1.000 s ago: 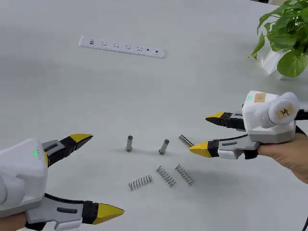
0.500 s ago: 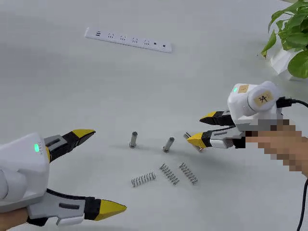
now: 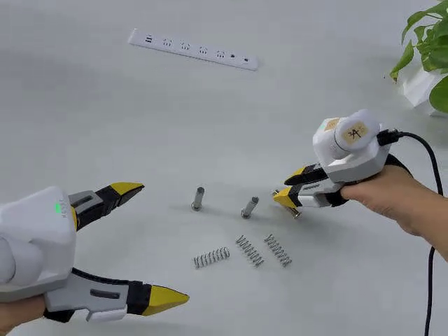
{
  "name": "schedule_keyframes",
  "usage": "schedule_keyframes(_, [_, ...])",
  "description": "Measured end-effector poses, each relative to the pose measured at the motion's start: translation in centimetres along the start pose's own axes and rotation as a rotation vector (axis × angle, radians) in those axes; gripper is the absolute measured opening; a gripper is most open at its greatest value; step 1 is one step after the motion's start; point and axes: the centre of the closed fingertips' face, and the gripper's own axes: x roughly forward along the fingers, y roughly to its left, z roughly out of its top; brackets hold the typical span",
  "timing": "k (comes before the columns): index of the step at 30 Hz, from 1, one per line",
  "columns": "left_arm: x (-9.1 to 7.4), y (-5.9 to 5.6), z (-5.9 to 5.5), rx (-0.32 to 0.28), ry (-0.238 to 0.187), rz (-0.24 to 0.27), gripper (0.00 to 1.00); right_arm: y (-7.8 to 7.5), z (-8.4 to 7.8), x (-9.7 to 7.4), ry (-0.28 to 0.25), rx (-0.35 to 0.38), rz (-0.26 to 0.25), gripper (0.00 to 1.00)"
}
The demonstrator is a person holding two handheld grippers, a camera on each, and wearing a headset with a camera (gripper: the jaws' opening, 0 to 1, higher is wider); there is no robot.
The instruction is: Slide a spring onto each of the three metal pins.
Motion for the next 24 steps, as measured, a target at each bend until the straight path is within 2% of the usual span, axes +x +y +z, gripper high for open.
schedule_keyframes(22, [0.1, 0.1, -0.3, -0.013, -0.001, -0.002, 0.98, -0.1, -0.7, 1.2, 0.076, -0.001, 0.031, 0.09])
schedule_keyframes(24, [0.1, 0.1, -0.3, -0.015, -0.002, -0.003, 0.98, -0.6, -0.7, 1.4, 0.077, -0.001, 0.030, 0.08])
